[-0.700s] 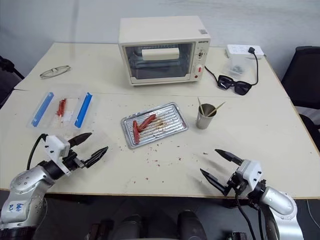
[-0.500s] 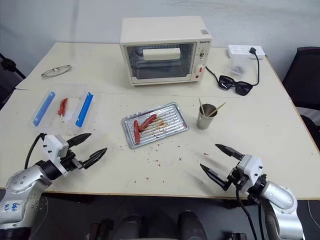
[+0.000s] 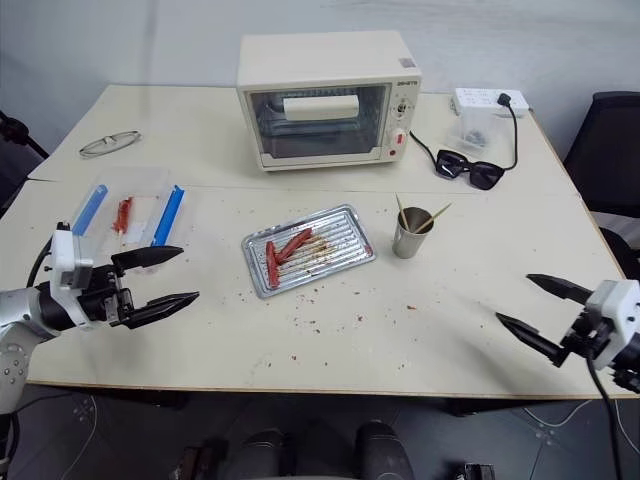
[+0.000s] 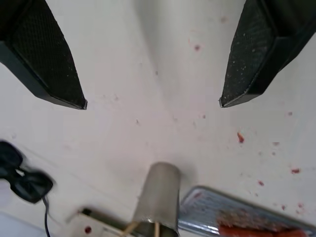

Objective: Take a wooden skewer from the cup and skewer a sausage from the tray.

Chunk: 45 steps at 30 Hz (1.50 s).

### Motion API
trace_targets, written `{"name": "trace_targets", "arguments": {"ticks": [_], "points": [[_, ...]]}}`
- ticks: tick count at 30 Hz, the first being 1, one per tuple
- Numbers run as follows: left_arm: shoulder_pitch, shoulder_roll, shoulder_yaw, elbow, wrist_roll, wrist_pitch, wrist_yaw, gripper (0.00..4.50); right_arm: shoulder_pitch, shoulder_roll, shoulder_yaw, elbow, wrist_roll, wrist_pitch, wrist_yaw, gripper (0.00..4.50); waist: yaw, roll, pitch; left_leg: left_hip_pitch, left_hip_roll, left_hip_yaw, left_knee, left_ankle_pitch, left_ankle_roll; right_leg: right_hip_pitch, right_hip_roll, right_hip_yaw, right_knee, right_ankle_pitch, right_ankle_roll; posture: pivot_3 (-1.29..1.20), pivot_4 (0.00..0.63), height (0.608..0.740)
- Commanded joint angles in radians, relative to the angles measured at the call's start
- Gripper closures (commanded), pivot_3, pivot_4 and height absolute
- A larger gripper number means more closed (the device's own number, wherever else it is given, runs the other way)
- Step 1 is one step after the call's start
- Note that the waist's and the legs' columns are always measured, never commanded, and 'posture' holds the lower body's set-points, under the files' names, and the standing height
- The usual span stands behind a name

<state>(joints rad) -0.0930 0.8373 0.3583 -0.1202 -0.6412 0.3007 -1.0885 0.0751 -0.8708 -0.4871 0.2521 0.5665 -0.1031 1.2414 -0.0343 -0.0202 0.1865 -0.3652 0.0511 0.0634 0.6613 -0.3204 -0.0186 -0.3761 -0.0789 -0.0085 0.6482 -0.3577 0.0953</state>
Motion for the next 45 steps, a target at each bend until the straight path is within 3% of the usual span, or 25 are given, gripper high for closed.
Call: {"name": "trace_targets", "arguments": {"ticks": [1,6,14,19,24,28,38,45], "points": [[-0.020,-0.020,0.005,-0.008,-0.004,-0.020,0.001,0.02,-0.131,-0.042,0.012,0.056,0.034,0.055,0.064,0.00,-0.004,0.001,0.001,0.001,0.000,0.000,0.000,0.000,0.000,0.000,0.000,0.001,0.000,0.000,0.000,0.00,0.150,0.740],[-0.008,-0.072,-0.022,-0.037,0.009,-0.025,0.033,0.02,-0.496,-0.072,0.182,0.180,-0.023,0.206,0.145,0.00,-0.021,0.003,0.002,0.004,0.000,0.004,0.001,0.000,-0.001,0.000,0.000,0.004,0.004,0.000,0.001,0.00,0.150,0.740],[-0.010,-0.099,-0.044,-0.068,0.013,-0.013,0.063,0.02,-1.024,-0.007,0.456,0.618,-0.285,0.186,0.261,0.00,-0.016,0.003,0.002,-0.007,0.000,0.003,0.003,0.001,-0.002,-0.009,-0.001,0.003,0.004,0.000,0.000,0.00,0.150,0.740],[0.010,-0.115,-0.045,-0.100,0.011,-0.009,0.084,0.02,-1.192,0.066,0.512,0.802,-0.391,0.123,0.251,0.00,-0.020,0.004,0.002,-0.011,0.000,0.007,0.003,0.002,-0.003,-0.016,-0.001,0.006,0.007,0.000,0.000,0.00,0.150,0.740],[0.038,-0.125,-0.043,-0.136,0.008,-0.002,0.108,0.02,-1.253,0.116,0.533,0.882,-0.448,0.083,0.288,0.00,-0.022,0.004,0.002,-0.011,0.000,0.009,0.003,0.002,-0.003,-0.017,0.000,0.008,0.009,0.000,0.000,0.00,0.150,0.740],[0.054,-0.126,-0.034,-0.145,0.009,-0.002,0.117,0.00,-1.284,0.134,0.520,0.909,-0.458,0.075,0.299,0.92,-0.023,0.004,0.002,-0.010,0.000,0.009,0.004,0.002,-0.003,-0.017,0.000,0.009,0.010,0.000,0.000,0.00,0.150,0.740],[0.059,-0.139,-0.051,-0.149,0.016,-0.012,0.135,0.00,-1.317,0.145,0.502,0.935,-0.477,0.060,0.291,4.42,-0.023,0.004,0.002,-0.010,0.000,0.010,0.004,0.002,-0.003,-0.017,0.000,0.009,0.010,0.000,0.000,0.00,0.150,0.740],[0.043,-0.144,-0.056,-0.130,0.024,-0.022,0.128,0.00,-1.346,0.133,0.490,0.933,-0.478,0.073,0.323,4.47,-0.024,0.004,0.002,-0.010,0.000,0.011,0.004,0.002,-0.003,-0.018,0.000,0.010,0.011,0.000,0.000,0.00,0.150,0.740]]}}
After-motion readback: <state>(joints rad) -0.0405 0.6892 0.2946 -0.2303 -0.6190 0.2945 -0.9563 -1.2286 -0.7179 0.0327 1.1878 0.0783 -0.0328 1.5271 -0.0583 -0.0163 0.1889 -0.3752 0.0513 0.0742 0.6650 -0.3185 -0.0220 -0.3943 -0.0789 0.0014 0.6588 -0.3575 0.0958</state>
